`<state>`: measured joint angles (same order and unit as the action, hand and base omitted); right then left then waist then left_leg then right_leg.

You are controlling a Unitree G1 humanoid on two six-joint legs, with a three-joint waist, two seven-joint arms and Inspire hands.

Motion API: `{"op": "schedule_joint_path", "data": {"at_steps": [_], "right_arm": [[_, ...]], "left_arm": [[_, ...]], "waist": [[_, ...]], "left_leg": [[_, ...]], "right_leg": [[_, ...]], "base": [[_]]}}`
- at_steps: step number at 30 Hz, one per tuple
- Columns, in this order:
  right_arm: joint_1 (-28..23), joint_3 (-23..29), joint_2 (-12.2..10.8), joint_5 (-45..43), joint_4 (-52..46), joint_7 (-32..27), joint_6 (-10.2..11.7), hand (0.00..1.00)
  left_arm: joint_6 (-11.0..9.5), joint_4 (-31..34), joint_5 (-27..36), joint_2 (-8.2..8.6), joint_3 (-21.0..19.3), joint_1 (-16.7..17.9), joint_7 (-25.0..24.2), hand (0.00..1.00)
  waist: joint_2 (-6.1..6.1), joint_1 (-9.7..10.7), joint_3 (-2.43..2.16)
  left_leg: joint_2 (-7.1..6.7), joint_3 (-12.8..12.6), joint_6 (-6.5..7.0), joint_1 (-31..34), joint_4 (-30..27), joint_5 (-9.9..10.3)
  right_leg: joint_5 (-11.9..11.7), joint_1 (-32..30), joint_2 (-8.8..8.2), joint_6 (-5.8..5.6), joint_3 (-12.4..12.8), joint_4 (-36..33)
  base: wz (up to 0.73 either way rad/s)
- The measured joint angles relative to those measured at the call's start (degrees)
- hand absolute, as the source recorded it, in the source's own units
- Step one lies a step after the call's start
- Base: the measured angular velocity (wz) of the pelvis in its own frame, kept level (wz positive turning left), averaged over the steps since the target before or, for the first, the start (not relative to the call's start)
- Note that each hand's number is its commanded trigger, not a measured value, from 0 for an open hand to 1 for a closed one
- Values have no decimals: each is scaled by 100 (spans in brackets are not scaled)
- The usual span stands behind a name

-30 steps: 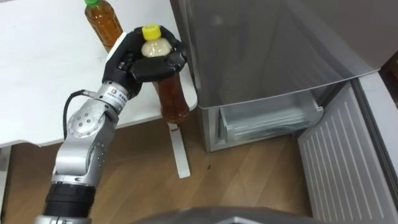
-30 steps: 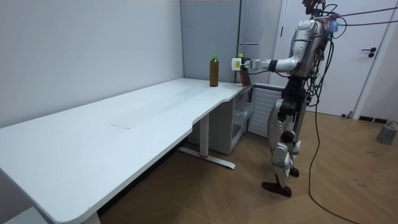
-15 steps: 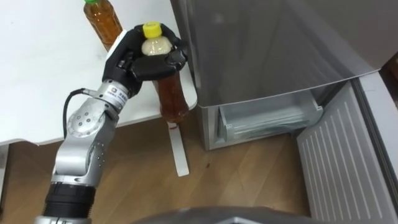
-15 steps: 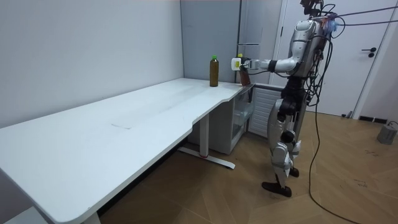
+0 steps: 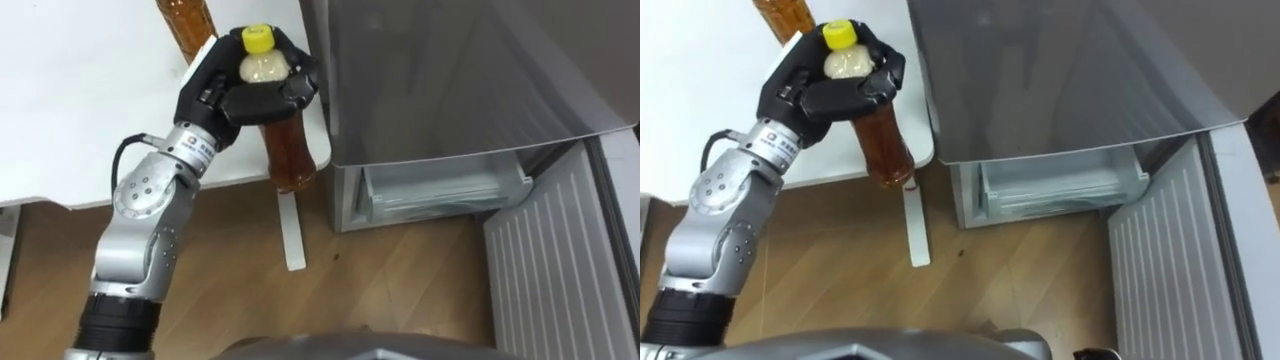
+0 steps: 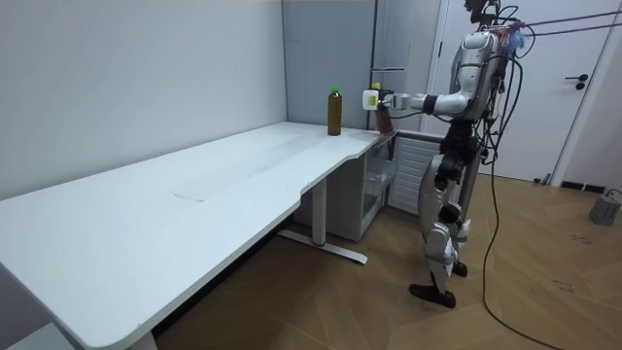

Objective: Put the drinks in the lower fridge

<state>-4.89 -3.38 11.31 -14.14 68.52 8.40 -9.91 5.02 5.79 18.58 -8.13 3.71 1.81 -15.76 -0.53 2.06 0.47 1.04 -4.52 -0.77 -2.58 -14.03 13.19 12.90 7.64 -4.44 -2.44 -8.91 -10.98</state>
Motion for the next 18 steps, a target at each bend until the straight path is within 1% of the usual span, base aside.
{"op": "schedule_joint_path", "data": {"at_steps": [1,2,6,10,11,13,15,16,17,18], "right_arm": [[0,-5,21,-35,-55,-16,1,0],[1,-5,47,-96,-135,-35,3,0],[4,-11,88,-170,-540,-153,21,0],[33,-146,103,-169,-838,-183,121,0],[39,-215,112,-167,-896,-179,184,0],[41,-242,117,-166,-999,-159,191,0],[40,-382,155,-186,-1341,-98,182,0],[42,-365,148,-144,-1473,-53,185,0],[76,-323,66,64,-1724,19,277,0],[146,-339,-7,279,-1893,75,419,0]], "left_arm": [[0,0,0,33,6,20,-1,100],[-4,2,0,91,13,59,-2,100],[-9,3,-3,64,126,216,-6,100],[-11,2,1,60,216,374,-33,100],[-11,2,0,48,219,416,-33,100],[-13,0,4,45,222,479,-34,100],[-28,0,97,51,224,592,-24,100],[-28,0,100,52,227,610,-24,100],[-27,0,100,45,227,653,-24,100],[-26,0,107,44,235,688,-24,100]], "waist": [[1,-32,0],[2,-105,0],[-5,-216,2],[3,-264,8],[2,-261,8],[4,-285,10],[10,-290,13],[13,-290,16],[18,-273,19],[30,-248,24]], "left_leg": [[0,0,0,-3,-1,0],[0,4,0,-10,-11,0],[0,25,-4,0,-25,-5],[-3,96,-4,-4,-65,-5],[-4,128,-6,5,-72,-5],[-5,151,-13,5,-73,-10],[-4,178,-19,59,-92,-14],[-4,190,-18,95,-102,-19],[-3,227,-19,136,-144,-20],[-4,266,-25,154,-159,-24]], "right_leg": [[0,3,0,0,-2,0],[0,2,0,0,-2,4],[-1,10,2,2,-31,9],[-3,66,2,4,-110,27],[-3,75,3,5,-138,28],[-3,86,7,5,-150,27],[-3,53,6,6,-192,16],[-4,40,6,7,-210,19],[-7,24,11,12,-242,23],[-7,29,13,13,-288,23]], "base": [[0],[0],[1],[11],[8],[6],[5],[10],[16],[18]]}}
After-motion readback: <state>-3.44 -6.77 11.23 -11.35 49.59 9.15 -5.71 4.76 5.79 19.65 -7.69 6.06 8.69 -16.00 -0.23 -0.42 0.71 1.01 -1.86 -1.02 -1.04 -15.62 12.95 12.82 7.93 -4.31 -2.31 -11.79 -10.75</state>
